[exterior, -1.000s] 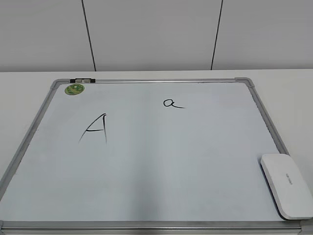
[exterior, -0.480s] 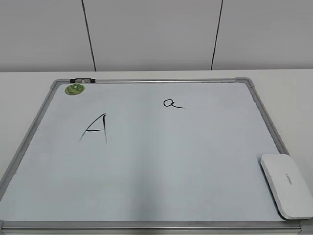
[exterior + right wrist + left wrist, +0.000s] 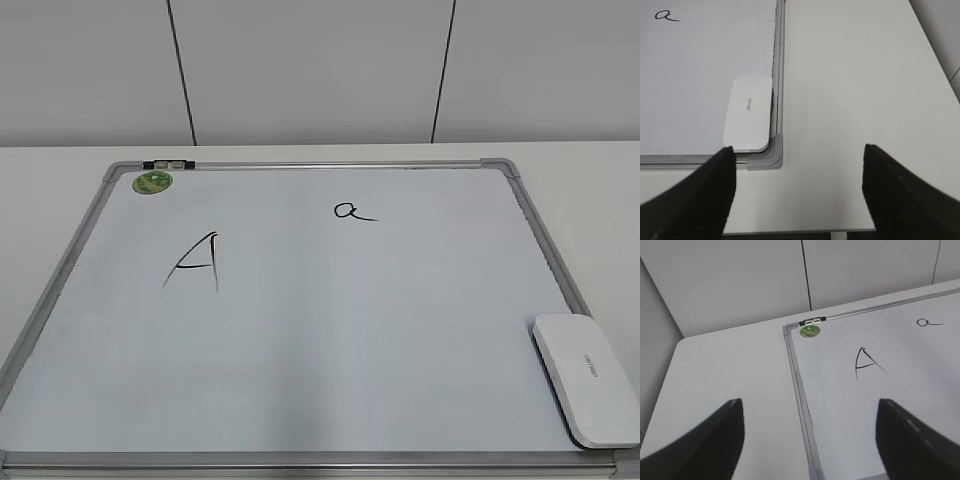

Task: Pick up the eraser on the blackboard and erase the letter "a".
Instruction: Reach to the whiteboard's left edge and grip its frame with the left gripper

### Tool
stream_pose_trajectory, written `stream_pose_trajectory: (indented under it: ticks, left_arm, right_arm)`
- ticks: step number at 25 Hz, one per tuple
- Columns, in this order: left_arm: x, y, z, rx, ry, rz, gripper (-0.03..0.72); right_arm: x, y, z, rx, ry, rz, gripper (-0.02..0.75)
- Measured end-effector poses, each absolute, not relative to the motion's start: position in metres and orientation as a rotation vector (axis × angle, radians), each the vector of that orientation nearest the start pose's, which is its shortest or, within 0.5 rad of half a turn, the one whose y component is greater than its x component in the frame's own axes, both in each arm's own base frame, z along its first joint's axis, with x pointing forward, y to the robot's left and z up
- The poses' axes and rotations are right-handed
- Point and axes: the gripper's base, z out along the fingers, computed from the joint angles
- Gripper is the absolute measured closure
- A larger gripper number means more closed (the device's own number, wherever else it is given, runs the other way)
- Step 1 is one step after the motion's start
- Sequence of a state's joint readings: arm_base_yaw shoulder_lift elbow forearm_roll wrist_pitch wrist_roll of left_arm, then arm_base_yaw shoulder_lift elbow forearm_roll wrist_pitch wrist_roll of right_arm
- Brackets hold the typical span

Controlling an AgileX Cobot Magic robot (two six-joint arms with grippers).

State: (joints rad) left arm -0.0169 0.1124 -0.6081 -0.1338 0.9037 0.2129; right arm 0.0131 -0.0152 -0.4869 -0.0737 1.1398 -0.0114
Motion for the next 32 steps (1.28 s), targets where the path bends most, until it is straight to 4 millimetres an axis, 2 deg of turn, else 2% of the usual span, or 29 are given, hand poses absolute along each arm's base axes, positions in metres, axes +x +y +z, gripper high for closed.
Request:
stream_pose_trajectory:
  ticks: [6,13,20,27,32]
  left_arm:
    - [0.047,-0.01,0.33,0.198,1.894,-0.029,0.079]
    - [0.091,-0.013,0.327,0.179,1.968,-0.075,0.079]
    - [0.136,-0.016,0.307,0.154,2.121,-0.12,0.079]
    - [0.18,-0.018,0.277,0.136,2.287,-0.125,0.083]
    - [0.213,-0.019,0.268,0.133,2.369,-0.127,0.09]
  right_arm:
    - [-0.009,-0.006,0.267,-0.019,2.12,-0.088,0.151]
    - [-0.009,-0.006,0.267,-0.019,2.12,-0.088,0.151]
    - [-0.009,-0.006,0.267,-0.019,2.12,-0.088,0.151]
    - [-0.009,-0.006,0.267,-0.019,2.12,-0.088,0.151]
    - [-0.009,-0.006,0.267,-0.019,2.12,-0.088,0.151]
